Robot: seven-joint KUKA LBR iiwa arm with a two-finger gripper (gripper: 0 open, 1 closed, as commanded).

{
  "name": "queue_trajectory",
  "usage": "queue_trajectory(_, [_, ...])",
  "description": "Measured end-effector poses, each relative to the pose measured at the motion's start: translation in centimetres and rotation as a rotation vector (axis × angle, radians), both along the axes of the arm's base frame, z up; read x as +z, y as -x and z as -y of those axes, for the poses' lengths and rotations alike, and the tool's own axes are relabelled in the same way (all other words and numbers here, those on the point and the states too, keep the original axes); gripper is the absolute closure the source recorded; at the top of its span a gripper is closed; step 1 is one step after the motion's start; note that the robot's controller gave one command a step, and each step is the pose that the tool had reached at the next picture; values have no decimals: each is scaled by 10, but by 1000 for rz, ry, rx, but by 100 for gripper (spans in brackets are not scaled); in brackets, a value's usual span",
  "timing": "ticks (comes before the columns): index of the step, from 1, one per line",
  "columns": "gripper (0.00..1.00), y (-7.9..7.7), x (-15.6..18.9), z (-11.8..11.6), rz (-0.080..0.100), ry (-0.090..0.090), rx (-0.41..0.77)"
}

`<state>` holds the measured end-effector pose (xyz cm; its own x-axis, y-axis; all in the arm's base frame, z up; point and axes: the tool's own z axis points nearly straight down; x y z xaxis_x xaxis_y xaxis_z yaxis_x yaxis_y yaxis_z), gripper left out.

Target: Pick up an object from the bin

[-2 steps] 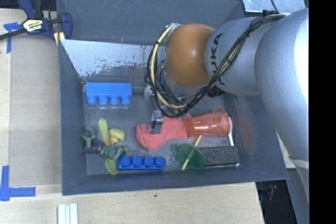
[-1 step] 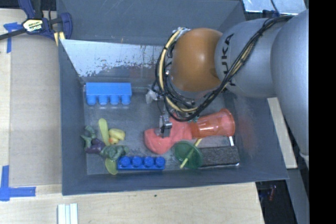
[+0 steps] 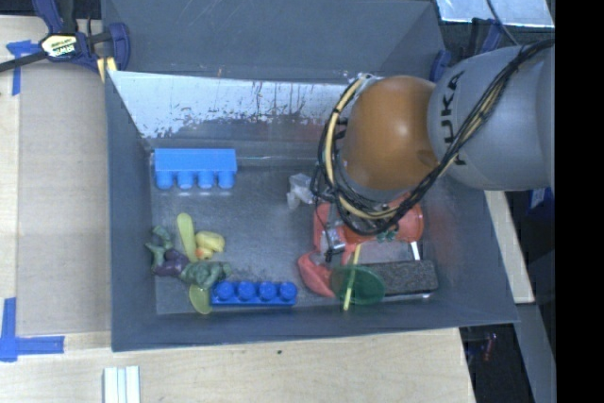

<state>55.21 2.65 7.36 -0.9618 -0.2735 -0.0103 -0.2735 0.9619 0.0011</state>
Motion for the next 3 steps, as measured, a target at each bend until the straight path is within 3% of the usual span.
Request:
queue_trajectory(1, [0,4,15,15,3,-2,-66])
queue_trajectory(2, [0,-2,14,46,5,1,246])
queue_trajectory(3, [100,-8,-2,89,9,-4,25])
